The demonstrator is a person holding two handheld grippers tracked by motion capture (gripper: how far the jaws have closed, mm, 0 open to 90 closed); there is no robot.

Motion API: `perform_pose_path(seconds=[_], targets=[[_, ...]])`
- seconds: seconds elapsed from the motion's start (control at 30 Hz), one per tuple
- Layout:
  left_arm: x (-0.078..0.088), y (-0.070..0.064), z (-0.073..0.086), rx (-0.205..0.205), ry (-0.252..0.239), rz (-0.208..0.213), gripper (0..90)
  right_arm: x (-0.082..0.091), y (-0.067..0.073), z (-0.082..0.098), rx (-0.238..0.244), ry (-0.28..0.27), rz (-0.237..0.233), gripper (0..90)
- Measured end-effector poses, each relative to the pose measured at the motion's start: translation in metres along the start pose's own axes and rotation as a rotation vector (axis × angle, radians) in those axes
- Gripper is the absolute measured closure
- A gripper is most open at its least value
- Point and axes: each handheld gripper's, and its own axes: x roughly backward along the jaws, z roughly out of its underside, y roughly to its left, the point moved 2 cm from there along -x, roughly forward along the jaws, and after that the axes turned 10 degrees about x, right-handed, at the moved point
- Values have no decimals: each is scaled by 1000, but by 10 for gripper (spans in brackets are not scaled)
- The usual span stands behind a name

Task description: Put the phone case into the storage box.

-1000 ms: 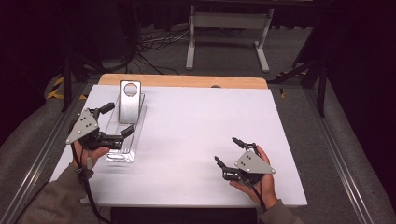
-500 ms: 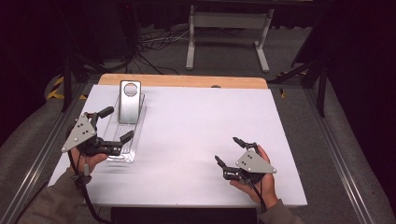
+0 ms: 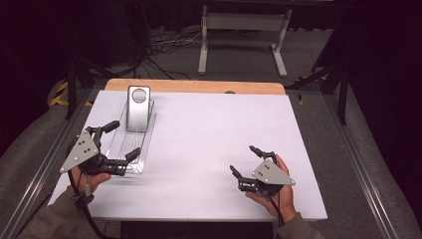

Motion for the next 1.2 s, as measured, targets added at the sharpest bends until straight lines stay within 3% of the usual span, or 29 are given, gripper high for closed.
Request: perform_pose_path(seconds=[0.2, 0.47, 0.97, 1.2], targets=[[4, -6, 4, -14, -4, 3, 38, 2, -2, 1, -5, 3, 10, 197], [6, -15, 13, -2, -3, -1, 40, 1, -1, 1, -4, 5, 7, 196], [5, -27, 33, 0, 66, 21, 47, 2, 2, 0, -2, 9, 1, 196], [3, -32, 43, 29, 79, 32, 57, 6, 5, 1, -8, 12, 0, 196]])
